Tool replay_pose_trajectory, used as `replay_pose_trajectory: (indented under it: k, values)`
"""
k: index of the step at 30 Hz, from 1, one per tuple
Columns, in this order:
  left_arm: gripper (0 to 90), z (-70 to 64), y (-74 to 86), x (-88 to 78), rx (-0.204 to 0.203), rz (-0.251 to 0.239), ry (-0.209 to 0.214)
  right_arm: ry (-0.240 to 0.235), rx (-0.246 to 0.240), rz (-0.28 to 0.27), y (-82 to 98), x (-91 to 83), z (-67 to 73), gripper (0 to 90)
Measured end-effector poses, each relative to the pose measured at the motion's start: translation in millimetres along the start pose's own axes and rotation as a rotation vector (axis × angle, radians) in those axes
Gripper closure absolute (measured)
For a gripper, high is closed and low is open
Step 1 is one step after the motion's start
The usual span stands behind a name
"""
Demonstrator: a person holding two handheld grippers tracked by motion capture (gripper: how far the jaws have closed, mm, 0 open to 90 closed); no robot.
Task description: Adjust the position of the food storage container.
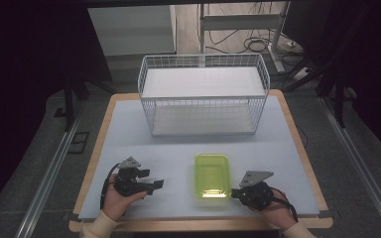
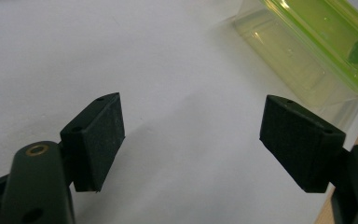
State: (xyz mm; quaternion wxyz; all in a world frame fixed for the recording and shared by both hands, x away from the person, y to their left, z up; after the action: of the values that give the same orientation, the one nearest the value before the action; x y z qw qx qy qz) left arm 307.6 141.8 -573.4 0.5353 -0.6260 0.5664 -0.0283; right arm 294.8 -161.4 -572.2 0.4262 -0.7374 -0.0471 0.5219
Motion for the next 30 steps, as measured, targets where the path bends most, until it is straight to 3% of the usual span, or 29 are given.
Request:
replay_pose_trajectory:
  k: [11, 16, 24, 28, 30]
  values:
    - [21.3, 0.6, -0.5, -1.4, -0.002, -0.005, -0.003, -0.055, -0.044, -0.011, -14.2, 11.3, 27.7, 90.0]
    - [21.3, 1.1, -0.5, -2.1, -0.004, -0.008, -0.003, -0.052, -0.062, -0.011, -21.8, 20.2, 39.2, 90.0]
    - [21.3, 2.6, -0.7, -3.1, -0.004, -0.008, -0.006, -0.043, -0.053, -0.023, -29.8, 29.5, 49.4, 90.0]
    - [21.3, 2.8, -0.6, -3.0, -0.004, -0.008, -0.008, -0.019, 0.005, -0.035, -38.0, 35.2, 53.3, 90.0]
    - [21.3, 2.6, -0.7, -3.5, -0.005, -0.011, -0.007, -0.020, 0.009, -0.035, -39.4, 36.6, 54.7, 90.0]
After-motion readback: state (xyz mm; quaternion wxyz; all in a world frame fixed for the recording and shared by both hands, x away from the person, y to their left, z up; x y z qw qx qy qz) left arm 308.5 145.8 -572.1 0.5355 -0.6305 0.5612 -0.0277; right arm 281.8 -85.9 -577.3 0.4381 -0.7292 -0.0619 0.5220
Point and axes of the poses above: each handheld gripper's, and its own axes: x roughly forward along the jaws, y roughly out of its underside, z roughly to its left, the point moved 8 cm from there along x, roughly forward along the jaws, and after that the axes turned 9 degrees about y, right-handed, at the moved point
